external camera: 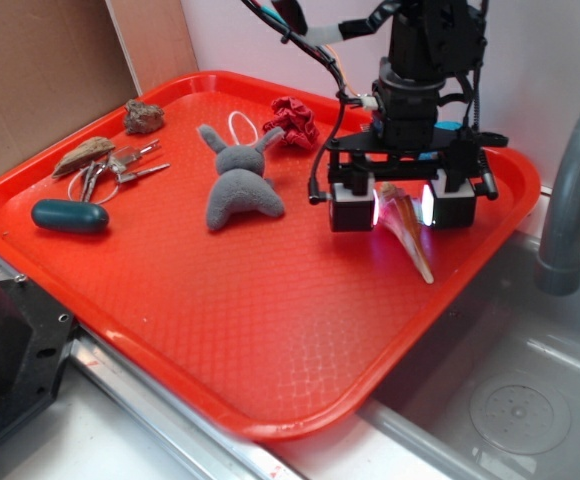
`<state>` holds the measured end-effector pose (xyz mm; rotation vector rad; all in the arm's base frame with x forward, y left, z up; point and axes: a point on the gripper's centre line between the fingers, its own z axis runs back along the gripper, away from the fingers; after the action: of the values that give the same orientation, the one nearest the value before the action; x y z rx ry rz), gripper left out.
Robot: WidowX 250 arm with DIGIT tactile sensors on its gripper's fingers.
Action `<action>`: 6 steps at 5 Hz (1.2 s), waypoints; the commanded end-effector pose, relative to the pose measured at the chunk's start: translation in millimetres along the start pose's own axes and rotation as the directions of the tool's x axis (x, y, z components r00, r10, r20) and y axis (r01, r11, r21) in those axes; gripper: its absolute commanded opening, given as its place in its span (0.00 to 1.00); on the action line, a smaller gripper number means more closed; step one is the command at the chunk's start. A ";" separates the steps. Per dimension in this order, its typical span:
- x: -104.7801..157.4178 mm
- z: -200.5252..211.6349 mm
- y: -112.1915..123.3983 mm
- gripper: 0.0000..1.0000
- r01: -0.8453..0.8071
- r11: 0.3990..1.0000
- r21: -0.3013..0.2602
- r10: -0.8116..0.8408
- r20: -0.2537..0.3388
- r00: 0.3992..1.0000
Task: Grab the shell.
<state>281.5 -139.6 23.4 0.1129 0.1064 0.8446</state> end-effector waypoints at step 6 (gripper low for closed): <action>39.3 239.2 124.5 0.00 0.692 0.648 -0.319 -0.631 0.285 0.722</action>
<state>243.4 -52.4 265.6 -0.2504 -0.1420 0.0812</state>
